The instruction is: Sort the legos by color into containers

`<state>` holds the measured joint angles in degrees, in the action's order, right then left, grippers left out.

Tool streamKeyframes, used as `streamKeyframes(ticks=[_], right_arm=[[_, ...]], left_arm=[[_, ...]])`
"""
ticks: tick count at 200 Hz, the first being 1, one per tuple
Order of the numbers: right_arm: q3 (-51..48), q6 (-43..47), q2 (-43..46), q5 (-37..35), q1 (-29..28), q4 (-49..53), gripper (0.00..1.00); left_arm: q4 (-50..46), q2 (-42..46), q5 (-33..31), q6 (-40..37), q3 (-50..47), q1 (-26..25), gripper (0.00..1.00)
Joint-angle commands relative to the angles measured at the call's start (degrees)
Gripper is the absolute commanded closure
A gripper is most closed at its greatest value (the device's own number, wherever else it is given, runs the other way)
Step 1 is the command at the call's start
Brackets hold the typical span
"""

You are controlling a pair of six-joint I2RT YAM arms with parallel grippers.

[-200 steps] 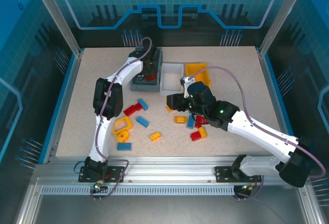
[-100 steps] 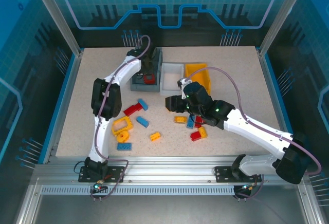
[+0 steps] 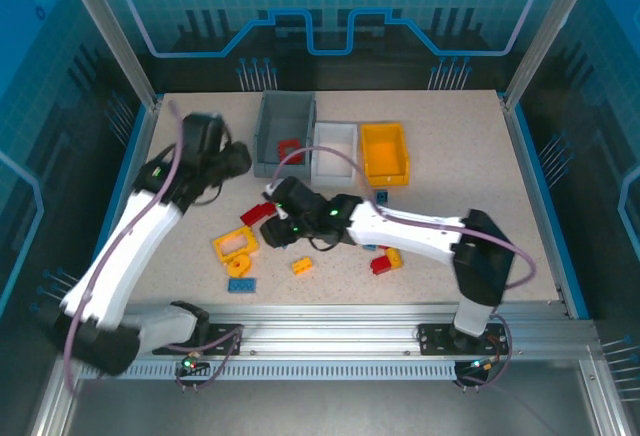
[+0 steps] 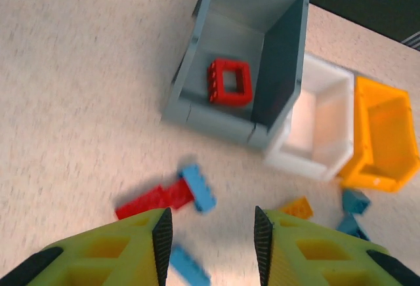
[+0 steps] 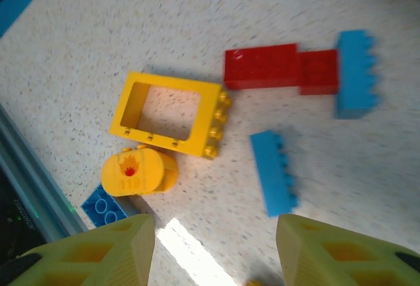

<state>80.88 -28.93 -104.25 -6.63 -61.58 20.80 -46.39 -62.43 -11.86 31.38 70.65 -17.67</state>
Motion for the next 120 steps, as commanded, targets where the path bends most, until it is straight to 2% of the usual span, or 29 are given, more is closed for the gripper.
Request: streamKeyframes(ticks=[1,27,51,120], right_arm=[[7.39,-2.12,-7.38,1.36,-0.03,4.43,0.46],[16.81,-2.73,-16.71,2.5,-0.21,9.13,0.45],[22.7,-3.13,-22.17,1.94,-0.14,12.04,0.46],[33.78,-3.9,-32.89,2.92,1.01,16.48,0.53]], left_arm=[[-7.19,11.07,2.89,7.28,-8.56,0.41,0.59],[-13.7,24.04,1.85,9.43,-13.66,0.42,0.59],[-18.26,31.04,0.73,10.63,-15.74,0.4,0.59],[-19.9,33.16,1.24,11.25,-15.8,0.36,0.59]])
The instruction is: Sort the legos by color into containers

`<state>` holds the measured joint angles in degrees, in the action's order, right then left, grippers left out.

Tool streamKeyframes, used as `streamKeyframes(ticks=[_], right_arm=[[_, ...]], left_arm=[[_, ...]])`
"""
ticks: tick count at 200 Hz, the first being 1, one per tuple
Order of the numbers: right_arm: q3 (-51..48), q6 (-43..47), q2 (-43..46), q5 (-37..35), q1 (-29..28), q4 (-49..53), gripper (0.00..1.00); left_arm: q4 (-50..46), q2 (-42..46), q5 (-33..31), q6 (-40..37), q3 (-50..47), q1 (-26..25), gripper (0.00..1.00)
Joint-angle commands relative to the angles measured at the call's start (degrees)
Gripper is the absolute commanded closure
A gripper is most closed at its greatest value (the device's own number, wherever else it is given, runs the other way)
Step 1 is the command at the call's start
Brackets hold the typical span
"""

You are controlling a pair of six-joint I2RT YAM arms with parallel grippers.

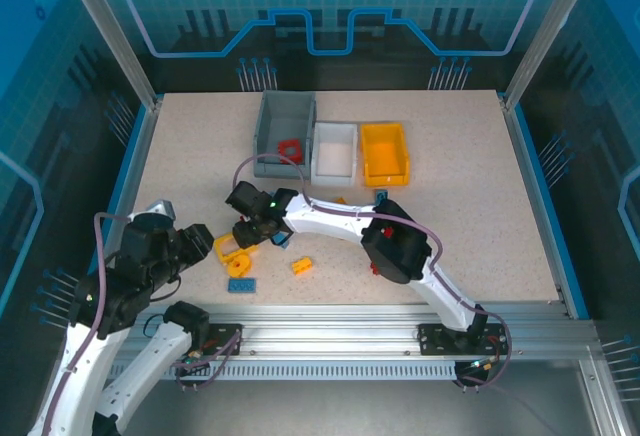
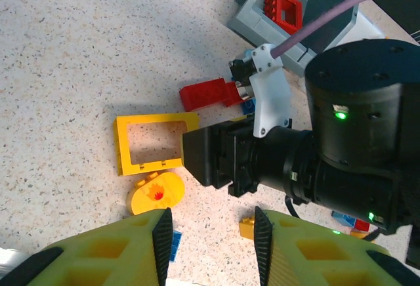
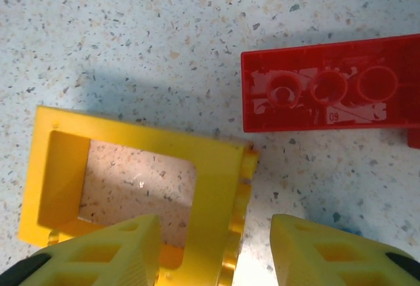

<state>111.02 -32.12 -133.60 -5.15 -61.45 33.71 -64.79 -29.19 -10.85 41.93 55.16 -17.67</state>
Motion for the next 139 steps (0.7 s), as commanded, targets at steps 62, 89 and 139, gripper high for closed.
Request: streamKeyframes(ticks=[62,89,139], right_arm=[[8.13,-1.35,-7.36,1.47,1.16,5.48,0.6],[9.26,-1.28,-8.08,0.57,1.0,6.95,0.6],[10.58,-0.14,-7.66,-4.67,-0.29,10.04,0.6]], left_arm=[[-1.65,-0.62,0.33,0.05,-0.1,0.36,0.59],[-1.4,-0.72,0.44,0.02,-0.27,0.36,0.59],[-0.25,-1.09,0.74,0.3,-0.66,0.31,0.59]])
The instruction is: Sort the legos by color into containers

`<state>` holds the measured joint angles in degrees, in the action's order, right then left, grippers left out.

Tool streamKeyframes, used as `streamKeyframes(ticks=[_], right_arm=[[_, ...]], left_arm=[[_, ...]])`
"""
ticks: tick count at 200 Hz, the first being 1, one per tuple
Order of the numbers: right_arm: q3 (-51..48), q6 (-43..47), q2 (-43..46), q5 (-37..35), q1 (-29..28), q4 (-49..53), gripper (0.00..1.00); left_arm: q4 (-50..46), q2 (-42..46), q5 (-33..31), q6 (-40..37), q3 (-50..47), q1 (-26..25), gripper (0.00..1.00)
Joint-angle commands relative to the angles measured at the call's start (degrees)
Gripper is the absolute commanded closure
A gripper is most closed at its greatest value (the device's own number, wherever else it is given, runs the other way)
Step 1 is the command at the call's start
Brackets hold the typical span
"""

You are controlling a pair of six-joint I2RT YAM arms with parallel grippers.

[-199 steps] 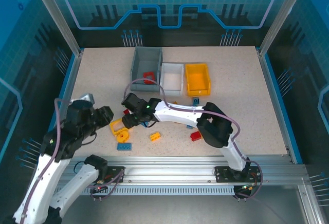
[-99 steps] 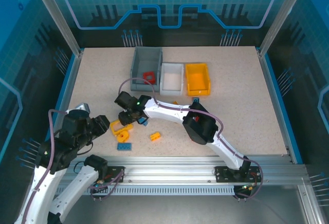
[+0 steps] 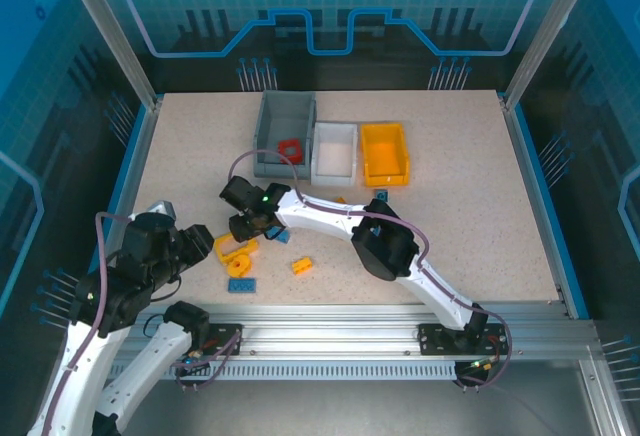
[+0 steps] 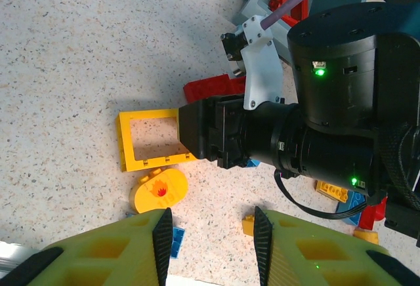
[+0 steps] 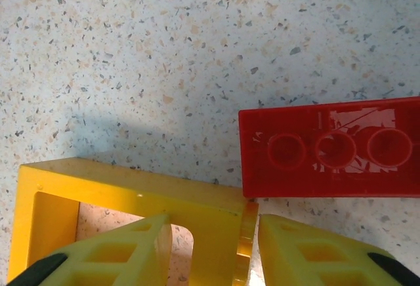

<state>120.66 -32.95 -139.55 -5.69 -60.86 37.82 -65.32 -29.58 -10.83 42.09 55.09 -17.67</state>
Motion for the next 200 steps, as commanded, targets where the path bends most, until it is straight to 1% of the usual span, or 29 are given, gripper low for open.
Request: streamKeyframes(ticks=[1,36,63,74,91,133,165,200], right_arm=[[0.96,0.74,-1.71,-4.27,-0.9,5.94,0.6],[3.6,1.23,-3.1,-7.76,-2.07,8.87,0.61],[5.56,0.63,-4.69,-8.78,-2.42,10.75,0.61],[5.89,0.29,-5.1,-9.46,-2.53,11.34,0.59],[5.77,0.34,-5.11,-9.53,-2.6,10.84,0.59],[6.32,0.6,-4.88,-9.54,-2.59,10.03,0.71],[5.88,0.17,-2.97,-10.03,-2.6,9.27,0.77],[5.22,-0.03,1.06,-12.0,-2.42,8.85,0.82]], left_arm=[[0.28,-0.67,0.72,0.12,-0.6,0.33,0.59],[0.71,-0.99,0.72,0.01,-0.52,0.38,0.59],[0.81,-0.78,0.81,-0.07,-0.37,0.29,0.59],[0.89,-0.62,0.94,-0.19,-0.41,0.38,0.59],[1.08,-0.39,1.14,-0.6,-0.33,0.36,0.58],[2.04,-0.13,3.56,-1.76,-0.62,0.39,0.57],[3.13,0.32,5.5,-2.19,-1.12,0.31,0.55],[3.52,0.23,5.64,-2.27,-1.22,0.36,0.55]])
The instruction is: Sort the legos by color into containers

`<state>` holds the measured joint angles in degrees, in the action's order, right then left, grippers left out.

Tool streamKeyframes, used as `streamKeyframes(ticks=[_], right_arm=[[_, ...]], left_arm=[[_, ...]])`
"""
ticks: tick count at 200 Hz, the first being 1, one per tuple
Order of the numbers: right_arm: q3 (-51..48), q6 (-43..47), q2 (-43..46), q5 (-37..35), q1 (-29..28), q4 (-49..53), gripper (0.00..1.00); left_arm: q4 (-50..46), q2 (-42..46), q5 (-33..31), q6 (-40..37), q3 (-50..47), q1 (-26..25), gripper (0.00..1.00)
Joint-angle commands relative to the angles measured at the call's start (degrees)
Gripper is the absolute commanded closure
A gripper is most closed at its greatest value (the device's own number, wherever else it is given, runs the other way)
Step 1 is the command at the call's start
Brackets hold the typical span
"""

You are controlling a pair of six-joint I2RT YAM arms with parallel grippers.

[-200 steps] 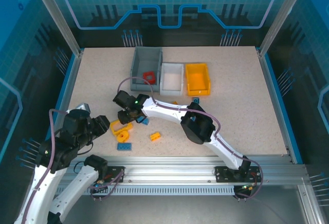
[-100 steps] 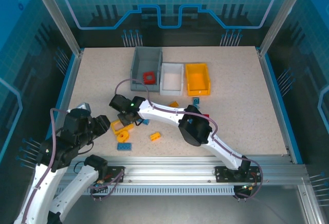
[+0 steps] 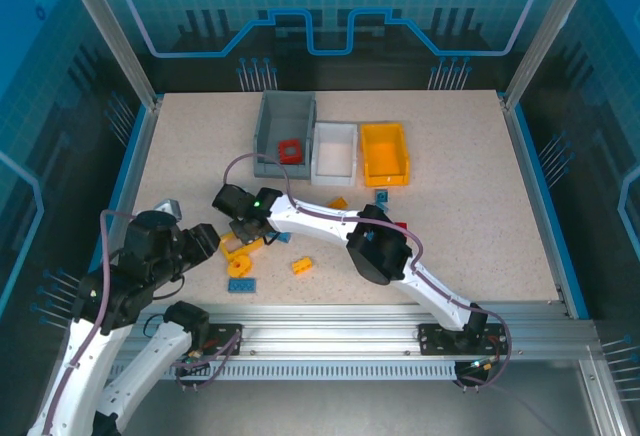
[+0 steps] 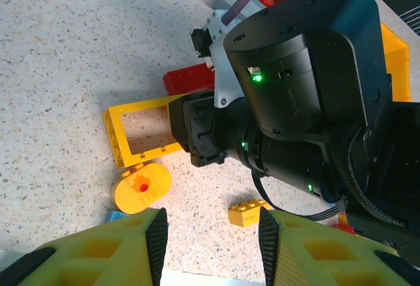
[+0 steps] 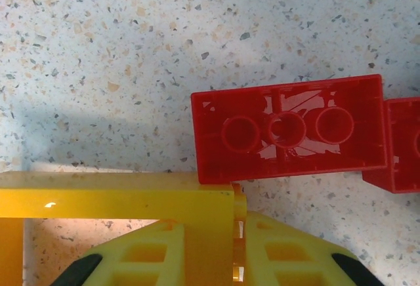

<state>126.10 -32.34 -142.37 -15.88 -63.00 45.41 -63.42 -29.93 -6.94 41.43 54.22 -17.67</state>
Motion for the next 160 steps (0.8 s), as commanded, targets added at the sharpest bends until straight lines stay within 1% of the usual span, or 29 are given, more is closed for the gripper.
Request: streamKeyframes(ticks=[1,29,58,73,88,110,124,140,160], right_arm=[[-0.23,-0.63,3.91,-1.84,-0.19,1.22,0.82],[-2.65,-0.45,8.77,-3.85,0.57,0.78,0.84],[-7.7,1.1,17.61,-6.27,2.27,-0.61,0.84],[-10.18,2.93,21.32,-7.48,3.71,-1.02,0.84],[-12.77,5.93,24.75,-8.99,5.63,-1.51,0.84],[-17.53,11.84,29.46,-9.87,10.08,-3.81,0.84],[-20.67,16.47,32.14,-8.83,13.68,-6.2,0.84],[-23.61,23.88,34.41,-7.58,17.41,-9.73,0.84],[-27.21,35.03,35.62,-5.6,20.99,-15.42,0.83]], left_arm=[[1.63,0.53,1.71,-1.66,-0.34,0.36,0.55],[2.1,-0.12,2.14,-1.92,-0.08,0.36,0.55],[3.81,-1.2,3.63,-2.23,-0.01,0.38,0.55],[5.6,-2.14,5.69,-2.64,0.11,0.34,0.55],[8.74,-3.69,9.67,-3.0,0.03,0.35,0.55],[16.15,-7.56,18.71,-2.44,-0.25,0.32,0.55],[20.61,-10.31,22.25,-1.47,-0.26,-0.2,0.57],[24.28,-13.37,22.17,-1.23,0.39,-2.7,0.57],[27.9,-17.7,19.64,-1.62,1.23,-6.85,0.57]])
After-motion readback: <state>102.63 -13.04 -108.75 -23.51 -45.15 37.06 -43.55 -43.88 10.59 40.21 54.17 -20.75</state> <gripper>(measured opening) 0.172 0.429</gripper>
